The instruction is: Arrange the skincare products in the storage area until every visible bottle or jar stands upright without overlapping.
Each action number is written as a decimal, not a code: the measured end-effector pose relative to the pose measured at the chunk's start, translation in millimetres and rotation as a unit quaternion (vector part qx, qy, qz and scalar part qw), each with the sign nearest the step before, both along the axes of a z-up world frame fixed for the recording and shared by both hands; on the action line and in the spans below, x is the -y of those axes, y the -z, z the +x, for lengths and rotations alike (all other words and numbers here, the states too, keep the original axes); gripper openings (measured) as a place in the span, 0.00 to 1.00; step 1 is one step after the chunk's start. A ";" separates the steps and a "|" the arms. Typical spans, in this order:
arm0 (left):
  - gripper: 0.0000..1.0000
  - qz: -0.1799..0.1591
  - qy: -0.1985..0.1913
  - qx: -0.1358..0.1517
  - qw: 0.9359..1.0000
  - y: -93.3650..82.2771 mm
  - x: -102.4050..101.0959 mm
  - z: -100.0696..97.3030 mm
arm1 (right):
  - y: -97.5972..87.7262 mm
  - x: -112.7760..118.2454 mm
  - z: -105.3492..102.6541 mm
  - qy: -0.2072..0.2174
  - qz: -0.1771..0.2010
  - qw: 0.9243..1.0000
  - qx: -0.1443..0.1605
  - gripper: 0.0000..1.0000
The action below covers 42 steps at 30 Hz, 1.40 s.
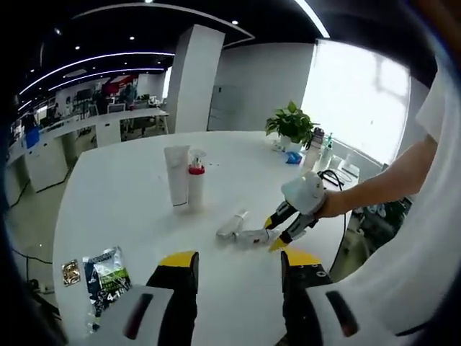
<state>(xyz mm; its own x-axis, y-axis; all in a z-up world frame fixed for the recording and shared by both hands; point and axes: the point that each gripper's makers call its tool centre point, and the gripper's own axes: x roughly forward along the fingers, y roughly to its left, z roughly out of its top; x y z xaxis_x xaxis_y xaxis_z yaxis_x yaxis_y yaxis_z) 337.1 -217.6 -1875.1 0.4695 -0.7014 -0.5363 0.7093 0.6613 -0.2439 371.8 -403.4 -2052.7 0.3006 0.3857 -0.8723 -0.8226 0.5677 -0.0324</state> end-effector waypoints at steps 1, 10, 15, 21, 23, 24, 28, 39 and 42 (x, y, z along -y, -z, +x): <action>0.47 0.003 0.002 -0.002 1.000 1.3 -0.1 -1.8 | 1.3 -4.8 -6.3 -0.022 0.008 1.000 -0.012 0.18; 0.47 0.009 0.007 0.012 1.000 -6.3 -1.4 -4.0 | -8.4 -12.2 -13.5 -0.007 0.019 0.999 -0.027 0.16; 0.47 -0.001 -0.009 0.009 1.000 -6.2 -4.0 -0.8 | -26.6 -30.5 -19.5 -0.022 0.037 0.999 -0.011 0.16; 0.47 0.003 0.004 0.009 1.000 -2.7 6.0 -3.7 | -54.5 -56.6 -19.1 -0.036 0.064 0.997 0.012 0.16; 0.47 0.006 0.013 0.008 1.000 -1.0 10.3 -4.5 | -65.8 -65.3 -18.6 -0.043 0.071 0.996 0.022 0.16; 0.47 0.011 0.019 0.009 1.000 0.3 12.3 -4.8 | -71.9 -68.8 -18.7 -0.045 0.076 0.996 0.027 0.16; 0.49 0.052 0.058 0.023 0.997 7.0 20.2 -5.0 | -94.1 -84.7 -21.1 -0.082 0.072 0.993 0.055 0.16; 0.60 0.223 0.190 0.106 0.950 22.3 42.2 2.6 | -120.8 -101.2 -35.0 -0.130 0.076 0.986 0.068 0.16; 0.62 0.245 0.219 0.106 0.939 26.8 48.6 0.5 | -131.2 -106.8 -38.1 -0.145 0.090 0.983 0.070 0.16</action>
